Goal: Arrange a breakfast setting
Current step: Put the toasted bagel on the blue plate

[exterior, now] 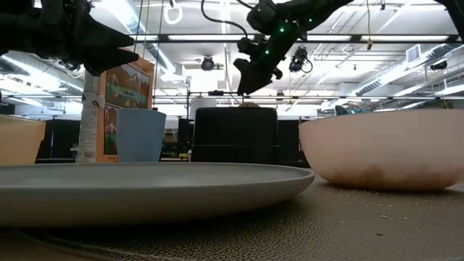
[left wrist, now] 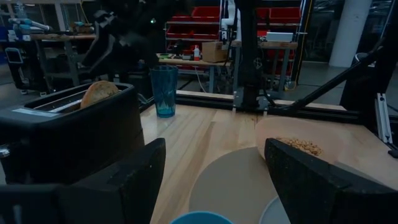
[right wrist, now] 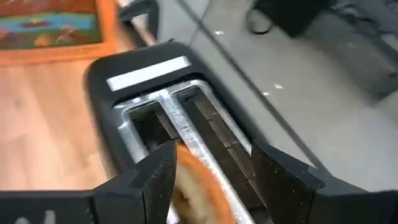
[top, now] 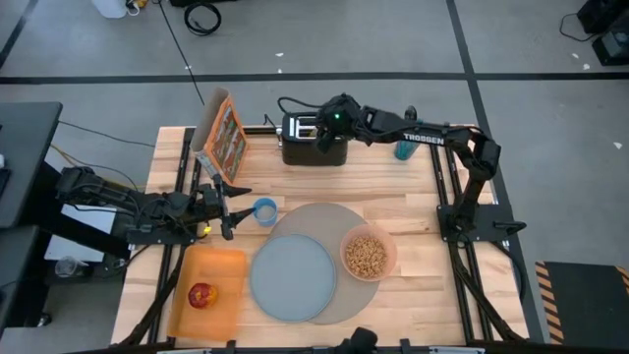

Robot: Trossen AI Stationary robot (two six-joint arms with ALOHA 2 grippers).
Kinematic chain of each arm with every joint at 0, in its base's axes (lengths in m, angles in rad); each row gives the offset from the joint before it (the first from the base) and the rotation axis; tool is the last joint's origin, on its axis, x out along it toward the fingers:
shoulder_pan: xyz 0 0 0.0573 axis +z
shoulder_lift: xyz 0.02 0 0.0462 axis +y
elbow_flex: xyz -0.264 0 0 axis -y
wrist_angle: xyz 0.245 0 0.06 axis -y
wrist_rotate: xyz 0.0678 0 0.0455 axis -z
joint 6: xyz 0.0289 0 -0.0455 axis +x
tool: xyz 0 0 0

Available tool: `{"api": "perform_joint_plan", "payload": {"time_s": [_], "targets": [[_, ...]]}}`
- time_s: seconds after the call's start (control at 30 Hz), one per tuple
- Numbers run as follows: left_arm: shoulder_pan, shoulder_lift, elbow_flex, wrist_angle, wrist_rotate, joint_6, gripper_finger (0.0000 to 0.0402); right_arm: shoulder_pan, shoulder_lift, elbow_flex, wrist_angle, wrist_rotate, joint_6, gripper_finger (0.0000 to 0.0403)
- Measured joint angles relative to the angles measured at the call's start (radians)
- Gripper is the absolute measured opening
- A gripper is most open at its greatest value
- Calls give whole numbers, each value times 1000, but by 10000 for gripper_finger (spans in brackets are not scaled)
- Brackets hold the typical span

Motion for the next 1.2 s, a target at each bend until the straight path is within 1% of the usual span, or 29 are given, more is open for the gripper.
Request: {"api": "perform_joint_plan", "payload": {"time_s": [0.1, 0.23, 0.3, 0.43, 0.6, 0.67, 0.8, 0.97, 1.2], "targets": [[0, 0, 0, 0, 0, 0, 282, -12, 0, 16, -19, -96, -33, 216], [0, 0, 0, 0, 0, 0, 282, -41, -1, 34, -81, -172, -69, 216], [0, 0, 0, 0, 0, 0, 282, -55, -1, 48, -105, -195, -111, 216], [0, 0, 0, 0, 0, 0, 282, -59, -2, 50, -138, -169, -211, 215], [0, 0, 0, 0, 0, 0, 282, -27, -1, 50, -176, -50, -309, 211], [0, 0, 0, 0, 0, 0, 282, -8, -1, 50, -174, -38, -336, 209], [0, 0, 0, 0, 0, 0, 282, 2, -1, 50, -176, -71, -352, 206], [0, 0, 0, 0, 0, 0, 282, -43, -1, 50, -191, -148, -350, 206], [0, 0, 0, 0, 0, 0, 282, -85, -1, 50, -166, -215, -376, 203]]}}
